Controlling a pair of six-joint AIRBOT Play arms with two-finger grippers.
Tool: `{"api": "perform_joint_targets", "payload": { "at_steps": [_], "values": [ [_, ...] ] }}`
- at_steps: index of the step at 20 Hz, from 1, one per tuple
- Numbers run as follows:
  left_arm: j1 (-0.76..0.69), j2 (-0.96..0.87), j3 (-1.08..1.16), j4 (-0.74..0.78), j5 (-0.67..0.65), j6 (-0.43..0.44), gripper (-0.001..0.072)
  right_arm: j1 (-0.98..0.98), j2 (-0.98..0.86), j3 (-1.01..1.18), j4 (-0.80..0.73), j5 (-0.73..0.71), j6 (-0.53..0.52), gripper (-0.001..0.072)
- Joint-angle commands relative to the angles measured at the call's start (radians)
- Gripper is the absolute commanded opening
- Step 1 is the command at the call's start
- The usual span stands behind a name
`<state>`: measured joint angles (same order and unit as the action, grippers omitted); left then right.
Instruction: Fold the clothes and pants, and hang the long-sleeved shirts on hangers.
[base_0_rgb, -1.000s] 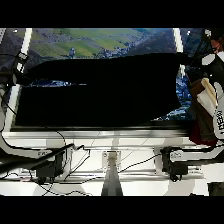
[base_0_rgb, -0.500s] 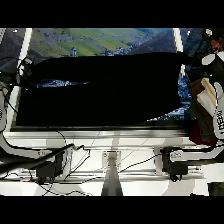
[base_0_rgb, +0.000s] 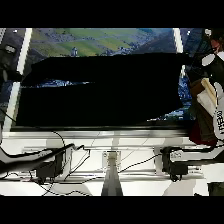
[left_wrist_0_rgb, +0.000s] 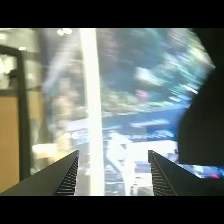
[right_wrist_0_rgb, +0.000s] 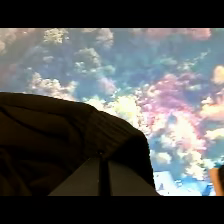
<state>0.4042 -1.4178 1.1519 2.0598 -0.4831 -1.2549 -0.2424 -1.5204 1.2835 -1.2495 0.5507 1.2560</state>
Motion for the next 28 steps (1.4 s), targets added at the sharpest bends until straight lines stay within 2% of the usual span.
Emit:
{"api": "perform_joint_targets", "payload": {
  "at_steps": [1, 2, 3, 4, 5, 6, 7, 9, 12, 14, 15, 17, 18, 22, 24, 25, 26, 27, 28],
  "values": [
    [0.061, 0.095, 0.000, -0.003, 0.007, -0.309, 0.0472, -0.001, 0.000, 0.014, -0.095, -0.026, 0.045, 0.0022],
    [0.079, 0.118, 0.000, -0.004, -0.034, -0.430, 0.0472, -0.001, 0.001, 0.021, -0.143, -0.035, 0.077, 0.0022],
    [0.091, 0.133, 0.000, -0.012, -0.095, -0.501, 0.0472, -0.001, 0.001, 0.029, -0.183, -0.042, 0.087, 0.0027],
    [0.102, 0.142, 0.000, -0.047, -0.169, -0.514, 0.0472, 0.000, 0.001, 0.035, -0.188, -0.048, 0.087, 0.0167],
    [0.109, 0.144, 0.000, -0.086, -0.245, -0.511, 0.0473, 0.000, 0.002, 0.045, -0.186, -0.043, 0.087, 0.0505],
    [0.116, 0.142, -0.001, -0.125, -0.328, -0.510, 0.0472, 0.005, 0.008, 0.051, -0.179, -0.033, 0.087, 0.0670],
    [0.121, 0.139, -0.002, -0.174, -0.393, -0.496, 0.0472, 0.011, 0.020, 0.059, -0.179, -0.009, 0.087, 0.0690],
    [0.135, 0.136, -0.002, -0.370, -0.493, -0.367, 0.0472, 0.015, 0.055, 0.065, -0.179, 0.019, 0.086, 0.0689],
    [0.156, 0.137, -0.002, -0.719, -0.624, -0.118, 0.0464, 0.011, 0.131, 0.065, -0.196, 0.087, 0.086, 0.0689],
    [0.161, 0.138, -0.002, -0.819, -0.713, -0.008, 0.0137, 0.012, 0.179, 0.065, -0.223, 0.131, 0.085, 0.0685],
    [0.161, 0.141, -0.002, -0.819, -0.741, -0.003, 0.0010, 0.011, 0.197, 0.065, -0.228, 0.147, 0.085, 0.0640],
    [0.176, 0.156, -0.005, -0.812, -0.785, 0.008, 0.0010, 0.011, 0.226, 0.065, -0.251, 0.175, 0.085, 0.0445],
    [0.193, 0.171, -0.014, -0.812, -0.803, 0.027, 0.0010, 0.011, 0.235, 0.065, -0.260, 0.193, 0.085, 0.0392],
    [0.401, 0.266, -0.185, -0.835, -0.850, 0.131, 0.0009, 0.012, 0.239, 0.064, -0.270, 0.301, 0.085, 0.0383],
    [0.573, 0.306, -0.299, -0.948, -0.837, 0.227, 0.0009, 0.012, 0.239, 0.064, -0.270, 0.355, 0.085, 0.0383],
    [0.663, 0.312, -0.349, -1.021, -0.809, 0.237, 0.0011, 0.012, 0.239, 0.064, -0.269, 0.371, 0.085, 0.0383],
    [0.737, 0.311, -0.389, -1.086, -0.792, 0.238, 0.0076, 0.012, 0.239, 0.064, -0.269, 0.382, 0.085, 0.0383],
    [0.804, 0.309, -0.430, -1.131, -0.768, 0.238, 0.0423, 0.012, 0.239, 0.064, -0.269, 0.390, 0.086, 0.0383],
    [0.852, 0.307, -0.460, -1.142, -0.745, 0.235, 0.0720, 0.012, 0.239, 0.064, -0.269, 0.398, 0.086, 0.0383]
  ]
}}
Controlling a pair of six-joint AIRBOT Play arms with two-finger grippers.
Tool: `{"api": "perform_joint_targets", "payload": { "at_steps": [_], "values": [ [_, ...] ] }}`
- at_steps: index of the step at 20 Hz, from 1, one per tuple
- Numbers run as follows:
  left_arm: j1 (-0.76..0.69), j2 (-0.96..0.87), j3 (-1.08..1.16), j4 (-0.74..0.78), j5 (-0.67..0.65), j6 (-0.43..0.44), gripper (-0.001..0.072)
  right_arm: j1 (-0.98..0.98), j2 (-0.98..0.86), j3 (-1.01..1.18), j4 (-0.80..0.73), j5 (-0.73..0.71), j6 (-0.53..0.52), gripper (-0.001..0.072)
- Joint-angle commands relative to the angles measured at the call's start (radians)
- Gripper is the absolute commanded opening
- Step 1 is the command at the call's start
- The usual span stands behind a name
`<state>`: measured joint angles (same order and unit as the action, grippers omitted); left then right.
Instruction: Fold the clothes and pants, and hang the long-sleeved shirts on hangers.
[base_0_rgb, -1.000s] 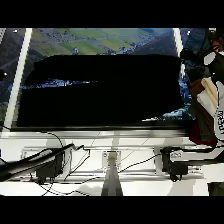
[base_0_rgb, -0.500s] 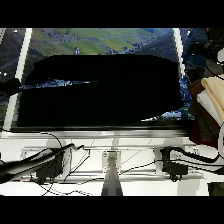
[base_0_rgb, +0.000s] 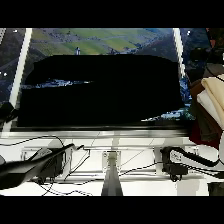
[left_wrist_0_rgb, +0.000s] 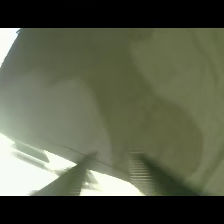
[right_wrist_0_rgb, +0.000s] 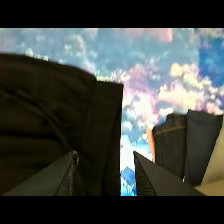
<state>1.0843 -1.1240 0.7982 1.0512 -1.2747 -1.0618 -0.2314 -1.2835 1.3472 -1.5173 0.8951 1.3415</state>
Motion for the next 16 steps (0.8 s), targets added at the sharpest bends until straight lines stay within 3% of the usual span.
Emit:
{"api": "perform_joint_targets", "payload": {
  "at_steps": [1, 6, 12, 13, 14, 15, 16],
  "values": [
    [0.212, 0.005, -0.131, -0.128, 0.058, 0.034, 0.0720, 0.001, 0.002, 0.000, -0.001, 0.057, 0.000, 0.0383],
    [0.248, -0.064, -0.158, -0.004, 0.098, 0.034, 0.0720, 0.001, 0.002, 0.000, -0.002, 0.066, 0.013, 0.0383],
    [0.171, -0.162, -0.158, -0.087, 0.267, 0.047, 0.0716, 0.001, 0.003, 0.000, -0.010, 0.179, 0.046, 0.0378],
    [0.138, -0.185, -0.158, -0.105, 0.290, 0.050, 0.0716, 0.000, 0.003, 0.000, -0.024, 0.213, 0.063, 0.0321],
    [0.098, -0.211, -0.158, -0.128, 0.312, 0.049, 0.0695, 0.000, 0.006, 0.000, -0.055, 0.248, 0.126, 0.0155],
    [0.060, -0.231, -0.158, -0.159, 0.335, 0.051, 0.0622, -0.006, 0.011, 0.000, -0.078, 0.278, 0.176, 0.0102],
    [0.018, -0.246, -0.157, -0.200, 0.362, 0.075, 0.0523, -0.015, 0.022, 0.000, -0.084, 0.319, 0.192, 0.0101]
  ]
}}
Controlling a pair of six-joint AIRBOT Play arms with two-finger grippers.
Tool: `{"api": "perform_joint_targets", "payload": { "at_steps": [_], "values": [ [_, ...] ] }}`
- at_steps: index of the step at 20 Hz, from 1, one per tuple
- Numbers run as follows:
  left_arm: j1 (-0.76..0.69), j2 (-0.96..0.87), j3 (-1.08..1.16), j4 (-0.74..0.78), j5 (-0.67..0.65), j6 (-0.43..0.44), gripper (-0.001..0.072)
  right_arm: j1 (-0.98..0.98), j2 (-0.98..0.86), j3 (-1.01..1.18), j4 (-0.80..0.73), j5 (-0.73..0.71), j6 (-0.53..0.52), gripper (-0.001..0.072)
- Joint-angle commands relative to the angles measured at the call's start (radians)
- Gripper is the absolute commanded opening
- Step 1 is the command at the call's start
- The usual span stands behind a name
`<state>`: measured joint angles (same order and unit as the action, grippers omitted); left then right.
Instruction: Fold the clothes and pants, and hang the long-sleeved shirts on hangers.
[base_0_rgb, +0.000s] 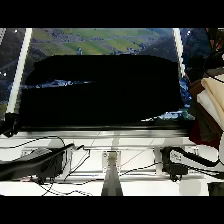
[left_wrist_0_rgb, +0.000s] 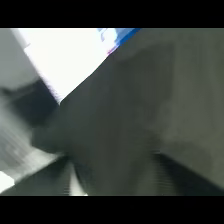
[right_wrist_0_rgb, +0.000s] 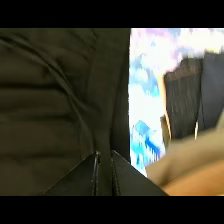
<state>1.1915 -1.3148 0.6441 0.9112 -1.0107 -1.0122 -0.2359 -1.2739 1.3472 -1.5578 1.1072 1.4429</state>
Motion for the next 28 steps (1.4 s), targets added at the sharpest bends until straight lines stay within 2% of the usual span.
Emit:
{"api": "perform_joint_targets", "payload": {
  "at_steps": [1, 2, 3, 4, 7, 10, 11, 12, 13, 14, 15, 17, 18, 19, 21, 23, 25, 27, 28],
  "values": [
    [-0.123, -0.061, -0.002, -0.103, 0.123, 0.056, 0.0384, -0.024, 0.029, -0.004, -0.046, 0.143, 0.088, 0.0071],
    [-0.153, -0.060, 0.000, -0.158, 0.141, 0.094, 0.0185, -0.039, 0.056, -0.021, -0.048, 0.169, 0.082, 0.0015],
    [-0.173, -0.059, 0.011, -0.209, 0.139, 0.148, 0.0005, -0.056, 0.095, -0.051, -0.051, 0.186, 0.080, 0.0014],
    [-0.190, -0.059, 0.032, -0.247, 0.135, 0.192, 0.0009, -0.080, 0.149, -0.100, -0.052, 0.193, 0.066, 0.0014],
    [-0.219, -0.053, 0.110, -0.254, 0.124, 0.190, 0.0009, -0.151, 0.340, -0.343, -0.032, 0.213, 0.068, 0.0014],
    [-0.222, -0.020, 0.148, -0.254, 0.127, 0.191, 0.0010, -0.167, 0.517, -0.621, 0.166, 0.182, 0.069, 0.0015],
    [-0.222, -0.010, 0.153, -0.254, 0.129, 0.191, 0.0009, -0.167, 0.561, -0.712, 0.246, 0.132, 0.086, 0.0036],
    [-0.222, -0.005, 0.156, -0.254, 0.129, 0.190, 0.0010, -0.167, 0.589, -0.795, 0.301, 0.064, 0.131, 0.0179],
    [-0.222, -0.003, 0.155, -0.254, 0.127, 0.190, 0.0010, -0.167, 0.598, -0.862, 0.341, 0.004, 0.194, 0.0437],
    [-0.222, -0.003, 0.155, -0.254, 0.124, 0.190, 0.0010, -0.167, 0.593, -0.921, 0.373, -0.048, 0.261, 0.0649],
    [-0.222, -0.003, 0.155, -0.254, 0.124, 0.190, 0.0010, -0.167, 0.582, -0.973, 0.388, -0.107, 0.314, 0.0688],
    [-0.222, -0.003, 0.155, -0.254, 0.125, 0.191, 0.0010, -0.167, 0.552, -1.040, 0.383, -0.230, 0.392, 0.0686],
    [-0.222, -0.003, 0.155, -0.254, 0.125, 0.191, 0.0010, -0.167, 0.533, -1.053, 0.387, -0.288, 0.421, 0.0684],
    [-0.222, -0.003, 0.155, -0.254, 0.125, 0.190, 0.0010, -0.167, 0.505, -1.054, 0.394, -0.348, 0.434, 0.0652],
    [-0.222, -0.003, 0.155, -0.254, 0.124, 0.190, 0.0010, -0.167, 0.434, -1.052, 0.450, -0.465, 0.434, 0.0526],
    [-0.222, -0.003, 0.155, -0.254, 0.108, 0.190, 0.0010, -0.166, 0.360, -1.043, 0.529, -0.568, 0.420, 0.0471],
    [-0.222, -0.003, 0.155, -0.261, 0.083, 0.190, 0.0010, -0.166, 0.314, -1.017, 0.534, -0.634, 0.389, 0.0298],
    [-0.220, 0.009, 0.156, -0.261, 0.040, 0.190, 0.0010, -0.166, 0.308, -0.977, 0.534, -0.613, 0.266, 0.0018],
    [-0.217, 0.023, 0.156, -0.261, 0.028, 0.190, 0.0009, -0.166, 0.314, -0.952, 0.529, -0.572, 0.186, 0.0013]
  ]
}}
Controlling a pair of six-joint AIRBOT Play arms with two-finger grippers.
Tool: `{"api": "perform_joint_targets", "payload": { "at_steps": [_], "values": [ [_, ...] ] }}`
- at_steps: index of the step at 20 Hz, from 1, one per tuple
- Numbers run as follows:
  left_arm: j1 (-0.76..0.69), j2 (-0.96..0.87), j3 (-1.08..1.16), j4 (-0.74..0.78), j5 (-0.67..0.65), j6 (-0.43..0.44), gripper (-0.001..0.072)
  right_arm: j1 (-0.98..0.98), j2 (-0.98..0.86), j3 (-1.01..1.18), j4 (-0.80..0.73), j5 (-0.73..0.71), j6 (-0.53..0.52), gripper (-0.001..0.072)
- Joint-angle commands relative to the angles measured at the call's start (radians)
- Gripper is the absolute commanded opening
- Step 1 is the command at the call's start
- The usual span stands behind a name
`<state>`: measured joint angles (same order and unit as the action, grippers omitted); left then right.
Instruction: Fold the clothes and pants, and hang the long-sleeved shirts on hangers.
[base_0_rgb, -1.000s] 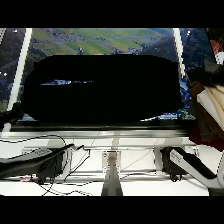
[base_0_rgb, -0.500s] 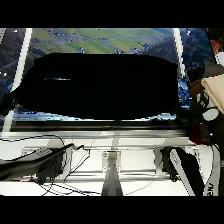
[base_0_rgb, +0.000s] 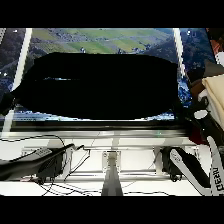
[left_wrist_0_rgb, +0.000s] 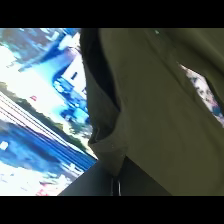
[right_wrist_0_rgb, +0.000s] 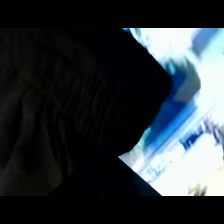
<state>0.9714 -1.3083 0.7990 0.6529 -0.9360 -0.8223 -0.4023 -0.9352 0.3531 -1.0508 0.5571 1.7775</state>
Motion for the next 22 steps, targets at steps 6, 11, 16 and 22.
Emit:
{"api": "perform_joint_targets", "payload": {
  "at_steps": [6, 11, 16, 22],
  "values": [
    [0.129, 0.240, 0.006, 0.157, -0.076, 0.000, 0.0009, -0.001, 0.218, 0.180, -0.326, 0.408, -0.271, 0.0013],
    [0.248, 0.360, 0.005, 0.365, -0.139, 0.000, 0.0009, -0.001, 0.576, 0.185, -0.481, 0.715, -0.234, 0.0013],
    [0.201, 0.387, 0.007, 0.301, -0.045, -0.021, 0.0005, -0.001, 0.762, 0.185, -0.502, 0.729, -0.150, 0.0013],
    [-0.112, 0.253, 0.165, 0.427, 0.248, -0.314, 0.0000, -0.001, 0.546, 0.185, -0.466, 0.428, -0.049, 0.0012]
  ]
}}
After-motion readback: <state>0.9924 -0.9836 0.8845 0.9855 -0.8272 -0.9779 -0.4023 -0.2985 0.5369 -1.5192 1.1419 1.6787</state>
